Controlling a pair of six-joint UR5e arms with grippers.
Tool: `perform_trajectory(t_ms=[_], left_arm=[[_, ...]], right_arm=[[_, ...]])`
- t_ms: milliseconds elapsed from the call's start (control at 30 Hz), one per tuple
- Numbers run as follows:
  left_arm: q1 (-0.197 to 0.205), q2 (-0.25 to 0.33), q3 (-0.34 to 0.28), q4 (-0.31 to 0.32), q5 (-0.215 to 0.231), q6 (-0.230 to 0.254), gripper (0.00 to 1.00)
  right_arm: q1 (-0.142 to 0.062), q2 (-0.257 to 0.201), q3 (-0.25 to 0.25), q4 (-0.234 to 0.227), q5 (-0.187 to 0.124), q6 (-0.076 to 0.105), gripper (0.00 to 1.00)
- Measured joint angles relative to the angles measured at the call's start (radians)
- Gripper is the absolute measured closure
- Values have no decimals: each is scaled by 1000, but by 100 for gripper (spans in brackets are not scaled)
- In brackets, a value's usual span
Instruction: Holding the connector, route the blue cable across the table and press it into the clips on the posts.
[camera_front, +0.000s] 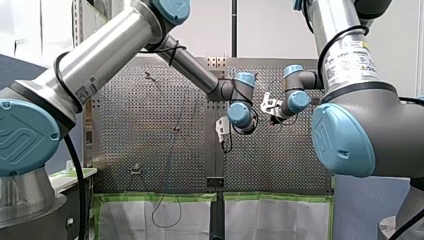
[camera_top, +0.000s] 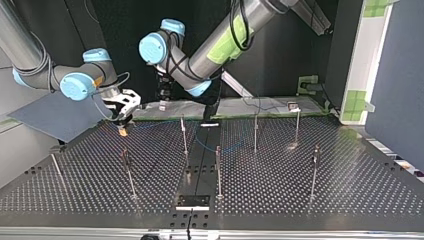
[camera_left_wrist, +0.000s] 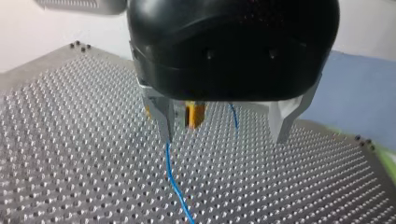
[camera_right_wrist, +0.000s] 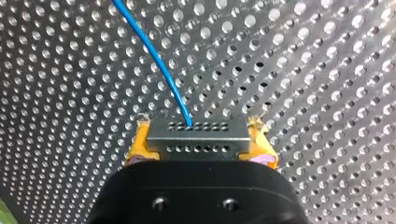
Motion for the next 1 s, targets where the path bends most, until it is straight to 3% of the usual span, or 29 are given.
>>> perform_trajectory(t_ms=[400,700,833,1000], left_arm=[[31,-46,103,17,-3,-11,0],[36,-79,145,0,28,-21,0],[42,-113,179,-25,21,-29,0],[65,-156,222,-9,-5,-38,0]], right_arm=[[-2,0,0,-1,-12,5,100],[-4,1,0,-3,-13,7,100],[-5,1,0,-2,-15,7,100],[-5,1,0,-2,-17,7,100]])
